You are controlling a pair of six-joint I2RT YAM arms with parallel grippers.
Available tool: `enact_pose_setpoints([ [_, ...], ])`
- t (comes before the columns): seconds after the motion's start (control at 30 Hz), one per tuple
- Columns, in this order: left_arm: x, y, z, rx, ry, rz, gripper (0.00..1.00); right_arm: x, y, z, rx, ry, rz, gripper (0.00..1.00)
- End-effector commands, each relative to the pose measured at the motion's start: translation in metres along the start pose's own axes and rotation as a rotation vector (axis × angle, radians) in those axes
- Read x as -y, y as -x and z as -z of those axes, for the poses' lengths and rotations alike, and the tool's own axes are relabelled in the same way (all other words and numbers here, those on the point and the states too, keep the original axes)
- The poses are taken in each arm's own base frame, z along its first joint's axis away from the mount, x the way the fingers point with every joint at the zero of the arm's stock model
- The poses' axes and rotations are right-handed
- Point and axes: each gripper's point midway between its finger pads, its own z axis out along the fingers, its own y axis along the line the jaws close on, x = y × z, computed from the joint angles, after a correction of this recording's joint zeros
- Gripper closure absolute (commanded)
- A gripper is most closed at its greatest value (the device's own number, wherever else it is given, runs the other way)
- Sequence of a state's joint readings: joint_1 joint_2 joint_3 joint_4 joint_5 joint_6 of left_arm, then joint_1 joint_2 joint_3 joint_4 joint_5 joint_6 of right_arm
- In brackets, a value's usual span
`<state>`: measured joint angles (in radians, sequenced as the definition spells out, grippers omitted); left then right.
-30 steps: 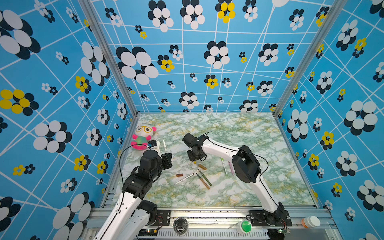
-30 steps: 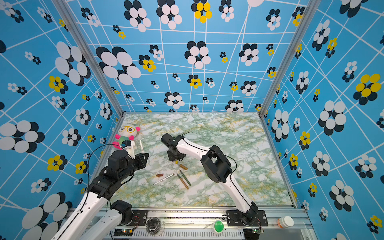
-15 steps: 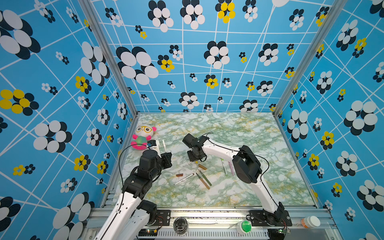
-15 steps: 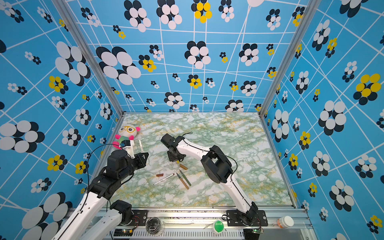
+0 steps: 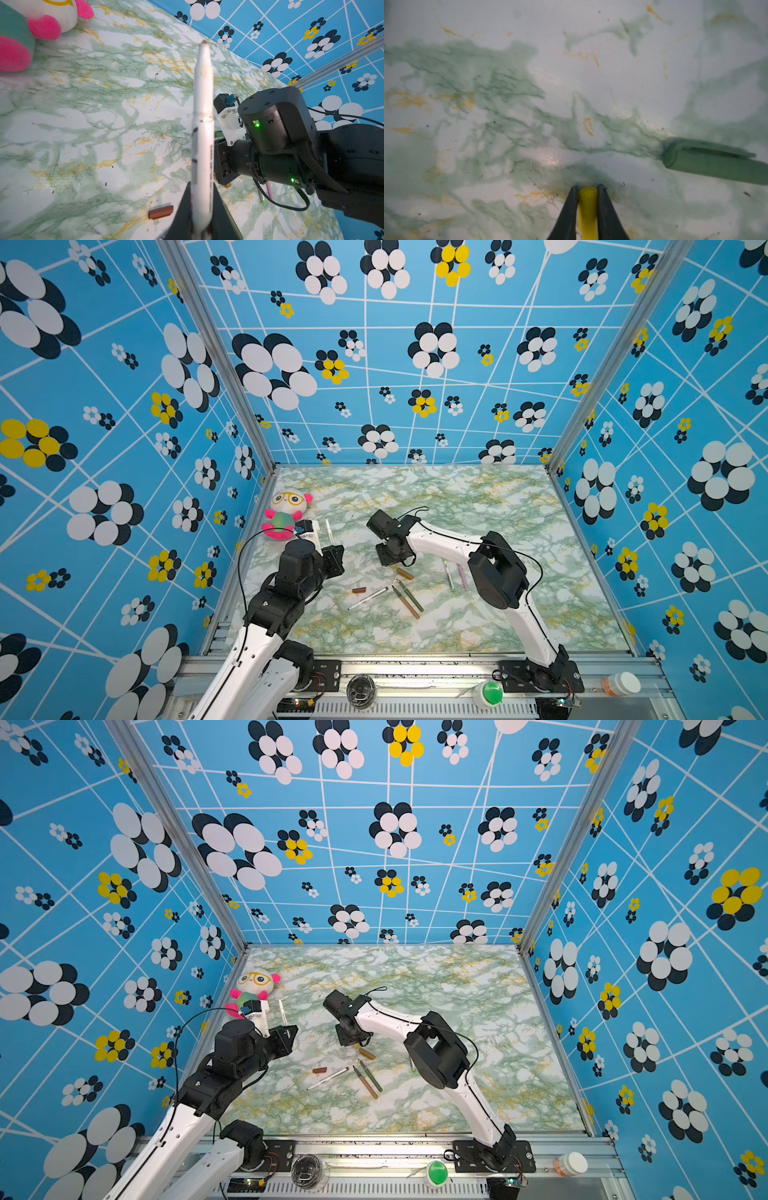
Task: Insert the pens into the pen caps
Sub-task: 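Grasp the yellow cap with the right gripper, then lift the yellow cap with the right gripper above the left-held marker tip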
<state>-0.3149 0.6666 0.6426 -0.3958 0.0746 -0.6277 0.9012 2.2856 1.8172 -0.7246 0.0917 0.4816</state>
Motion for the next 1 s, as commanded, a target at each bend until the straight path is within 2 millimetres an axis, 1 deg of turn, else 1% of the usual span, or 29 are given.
enact_pose_setpoints([
  [0.0,0.003,0.006,0.002,0.018,-0.014,-0.006,1.00,0.014,-0.067,-0.028,-0.225,-0.066,0.046,0.80],
  [0.07,0.004,0.007,0.002,0.021,-0.015,-0.004,1.00,0.013,-0.068,-0.028,-0.225,-0.067,0.050,0.81],
  [0.2,0.003,0.006,0.002,0.020,-0.016,-0.003,1.00,0.014,-0.068,-0.027,-0.222,-0.070,0.052,0.91],
  [0.27,0.003,0.005,0.001,0.017,-0.014,-0.002,1.00,0.013,-0.066,-0.025,-0.215,-0.069,0.053,0.92],
  [0.37,0.002,0.005,0.001,0.015,-0.014,-0.002,1.00,0.011,-0.060,-0.020,-0.195,-0.062,0.052,0.94],
  [0.47,0.002,0.002,0.000,0.008,-0.018,-0.002,1.00,0.007,-0.047,-0.009,-0.157,-0.043,0.041,0.95],
  [0.53,0.004,0.001,-0.002,-0.002,-0.026,-0.004,1.00,0.002,-0.034,0.003,-0.119,-0.012,0.023,0.96],
  [0.63,0.008,-0.004,-0.006,-0.035,-0.051,-0.014,1.00,-0.004,-0.009,0.028,-0.045,0.055,-0.026,0.97],
  [0.67,0.011,-0.007,-0.008,-0.049,-0.068,-0.022,1.00,-0.005,0.001,0.040,-0.008,0.085,-0.051,0.97],
  [0.7,0.013,-0.010,-0.010,-0.068,-0.083,-0.028,1.00,-0.006,0.013,0.055,0.037,0.119,-0.077,0.98],
  [0.83,0.026,-0.020,-0.017,-0.132,-0.161,-0.048,1.00,0.004,0.049,0.103,0.175,0.235,-0.198,1.00],
  [0.97,0.043,-0.030,-0.022,-0.196,-0.264,-0.066,1.00,0.018,0.072,0.143,0.285,0.335,-0.305,1.00],
])
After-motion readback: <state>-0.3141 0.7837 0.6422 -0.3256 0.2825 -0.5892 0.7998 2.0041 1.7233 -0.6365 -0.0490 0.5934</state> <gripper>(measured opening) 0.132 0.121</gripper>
